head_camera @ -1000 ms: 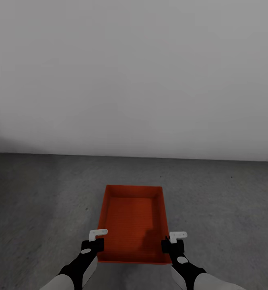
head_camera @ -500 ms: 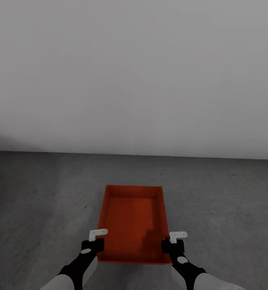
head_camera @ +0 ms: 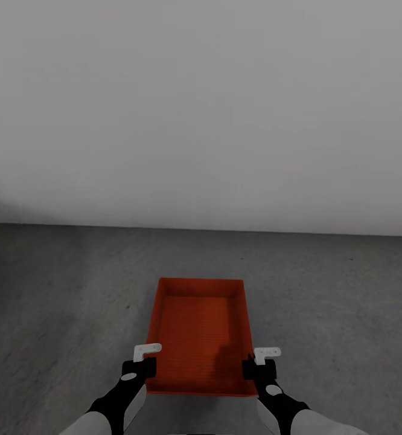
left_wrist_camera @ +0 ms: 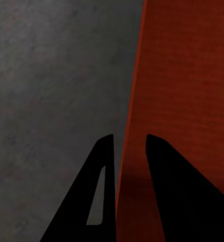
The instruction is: Move the two storage containers from the living room to the garage. In the garage, place one container on the floor and stack the other container on top of it (either order is fine).
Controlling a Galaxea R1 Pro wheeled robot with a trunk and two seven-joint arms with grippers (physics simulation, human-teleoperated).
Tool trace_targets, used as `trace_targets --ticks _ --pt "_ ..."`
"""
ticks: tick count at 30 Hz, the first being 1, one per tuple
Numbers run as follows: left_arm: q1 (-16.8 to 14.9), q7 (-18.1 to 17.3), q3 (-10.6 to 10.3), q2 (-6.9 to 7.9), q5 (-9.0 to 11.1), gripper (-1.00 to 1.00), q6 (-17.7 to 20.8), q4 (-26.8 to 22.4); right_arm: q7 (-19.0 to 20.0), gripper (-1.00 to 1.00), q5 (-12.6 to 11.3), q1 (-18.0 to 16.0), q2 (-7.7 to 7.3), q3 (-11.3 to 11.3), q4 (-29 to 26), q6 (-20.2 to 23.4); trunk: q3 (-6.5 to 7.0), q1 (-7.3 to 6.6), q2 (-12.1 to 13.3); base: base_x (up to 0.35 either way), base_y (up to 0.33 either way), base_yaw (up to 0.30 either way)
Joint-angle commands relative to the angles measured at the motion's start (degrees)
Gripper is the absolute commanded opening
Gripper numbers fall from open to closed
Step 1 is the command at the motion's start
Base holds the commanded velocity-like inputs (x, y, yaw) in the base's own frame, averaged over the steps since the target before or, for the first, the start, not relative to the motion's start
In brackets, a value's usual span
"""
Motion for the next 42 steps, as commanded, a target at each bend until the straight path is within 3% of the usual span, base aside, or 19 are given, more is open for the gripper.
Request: trace_targets --ticks 1,23,34,42 --pt "-0.06 0.28 0.67 -0.31 -0.52 -1.00 -0.20 -0.22 -0.30 -1.00 -1.50 -0.02 0.01 -0.91 0.25 -0.28 -0.22 0.22 -0.43 0.000 0.000 0.000" --pt "-0.06 0.29 0.67 -0.32 -0.52 -1.00 -0.20 -0.22 -0.30 -1.00 -1.50 -0.02 0.01 -0.91 0.25 -0.27 -4.17 5.05 -9.26 0.000 0.000 0.000" --pt "-0.06 0.29 0.67 -0.32 -0.52 -1.00 -0.21 -0.22 -0.30 -1.00 -1.50 -0.02 0.01 -0.91 0.25 -0.28 -4.17 5.05 -9.26 0.000 0.000 0.000" --pt "-0.06 0.29 0.67 -0.32 -0.52 -1.00 -0.21 -0.22 -0.30 -1.00 -1.50 -0.02 0.01 -0.91 0.25 -0.28 -5.61 6.80 -12.46 0.000 0.000 0.000"
